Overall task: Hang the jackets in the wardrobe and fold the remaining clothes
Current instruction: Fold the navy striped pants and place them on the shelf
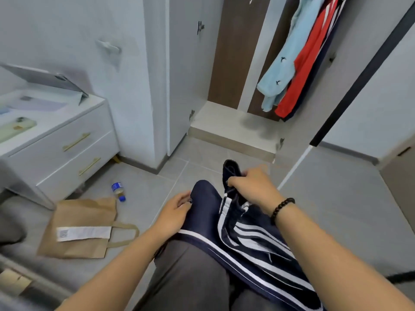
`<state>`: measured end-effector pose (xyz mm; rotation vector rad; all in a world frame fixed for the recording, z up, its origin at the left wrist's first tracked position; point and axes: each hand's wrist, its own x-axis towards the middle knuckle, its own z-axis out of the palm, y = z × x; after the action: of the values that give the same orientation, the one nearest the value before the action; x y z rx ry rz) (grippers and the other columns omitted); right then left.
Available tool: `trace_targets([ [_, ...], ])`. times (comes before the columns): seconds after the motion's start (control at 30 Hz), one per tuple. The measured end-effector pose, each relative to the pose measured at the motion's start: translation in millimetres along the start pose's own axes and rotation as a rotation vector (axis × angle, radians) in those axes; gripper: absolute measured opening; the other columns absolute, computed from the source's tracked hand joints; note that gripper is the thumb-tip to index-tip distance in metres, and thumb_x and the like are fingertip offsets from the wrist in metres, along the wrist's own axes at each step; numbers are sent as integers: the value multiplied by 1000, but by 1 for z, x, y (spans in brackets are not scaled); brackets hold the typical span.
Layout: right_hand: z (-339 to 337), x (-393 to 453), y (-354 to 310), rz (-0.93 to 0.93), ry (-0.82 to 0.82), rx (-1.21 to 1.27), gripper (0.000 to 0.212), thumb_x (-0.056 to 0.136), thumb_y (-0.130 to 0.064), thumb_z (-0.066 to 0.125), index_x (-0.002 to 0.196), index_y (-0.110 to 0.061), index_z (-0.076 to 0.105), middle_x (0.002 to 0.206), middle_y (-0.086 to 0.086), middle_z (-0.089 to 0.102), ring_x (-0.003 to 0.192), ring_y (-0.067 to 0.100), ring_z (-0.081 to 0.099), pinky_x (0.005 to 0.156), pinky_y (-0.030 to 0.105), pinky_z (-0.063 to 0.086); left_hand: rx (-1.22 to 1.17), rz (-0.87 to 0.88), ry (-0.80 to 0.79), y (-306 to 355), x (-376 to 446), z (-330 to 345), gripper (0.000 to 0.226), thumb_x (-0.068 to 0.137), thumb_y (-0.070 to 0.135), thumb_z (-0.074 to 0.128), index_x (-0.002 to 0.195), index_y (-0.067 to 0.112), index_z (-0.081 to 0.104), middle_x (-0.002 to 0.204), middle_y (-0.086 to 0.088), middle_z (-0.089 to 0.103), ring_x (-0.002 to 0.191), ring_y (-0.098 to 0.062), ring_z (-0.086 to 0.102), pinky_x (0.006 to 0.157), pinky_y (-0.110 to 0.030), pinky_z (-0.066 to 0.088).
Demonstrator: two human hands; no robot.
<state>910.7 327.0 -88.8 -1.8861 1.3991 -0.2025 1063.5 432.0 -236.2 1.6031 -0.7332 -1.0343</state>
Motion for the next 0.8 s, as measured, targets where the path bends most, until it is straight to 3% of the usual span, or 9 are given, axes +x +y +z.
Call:
trace_targets([
  [0.1, 51, 5, 0, -78, -13, -42, 19, 79, -22, 58, 66, -11, 50, 57, 0, 52, 43, 10, 51, 39, 20, 36, -53, -213, -28, -26, 8, -15, 26, 102, 14, 43, 121, 13, 59, 119, 3, 63, 100, -12, 63, 75, -14, 47],
  [0.2, 77, 8, 8, -76, -35, -65, 21, 82, -34, 55, 92, -16, 53, 77, -4, 60, 63, 11, 56, 48, 26, 38, -122, -390, -111, -58, 14, -24, 31, 102, 17, 40, 102, 12, 70, 103, -10, 74, 94, -21, 71, 79, -28, 53],
  [0.27, 79, 13, 12, -44, -37, -73, 29, 81, -38, 55, 103, -20, 51, 81, -6, 62, 66, 9, 58, 50, 25, 39, -158, -473, -111, -76, 19, -27, 30, 101, 19, 43, 99, 11, 71, 96, -8, 76, 87, -18, 72, 70, -24, 54],
  [0.37, 76, 22, 13, -19, -46, -116, 28, 79, -40, 56, 102, -26, 48, 76, -8, 63, 64, 9, 59, 51, 26, 42, -227, -573, -50, -102, 31, -27, 28, 99, 24, 47, 93, 11, 71, 87, -3, 76, 67, -9, 71, 49, -15, 47],
  [0.43, 75, 28, 12, -13, -57, -172, 26, 78, -40, 55, 99, -29, 44, 73, -8, 62, 63, 10, 58, 51, 28, 42, -227, -639, -45, -118, 41, -25, 29, 100, 24, 46, 97, 9, 72, 93, -4, 76, 73, -10, 71, 54, -17, 48],
  [0.6, 78, 38, 10, -14, -57, -272, 20, 78, -42, 51, 87, -31, 36, 72, -9, 60, 64, 11, 56, 50, 29, 37, -251, -776, -94, -144, 57, -14, 36, 101, 27, 45, 112, 2, 68, 112, -17, 70, 105, -30, 65, 86, -34, 51],
  [0.7, 77, 41, 11, -15, -53, -316, 20, 79, -43, 50, 88, -33, 35, 71, -10, 60, 64, 10, 56, 50, 29, 38, -318, -854, -60, -152, 62, -9, 35, 100, 28, 49, 113, 1, 67, 114, -18, 69, 102, -29, 64, 74, -31, 51],
  [0.8, 73, 43, 16, -4, -65, -306, 20, 79, -42, 50, 91, -34, 36, 68, -10, 58, 64, 10, 57, 52, 29, 40, -285, -894, -17, -159, 64, -11, 35, 95, 29, 58, 110, -1, 69, 108, -19, 71, 101, -32, 66, 81, -34, 52],
])
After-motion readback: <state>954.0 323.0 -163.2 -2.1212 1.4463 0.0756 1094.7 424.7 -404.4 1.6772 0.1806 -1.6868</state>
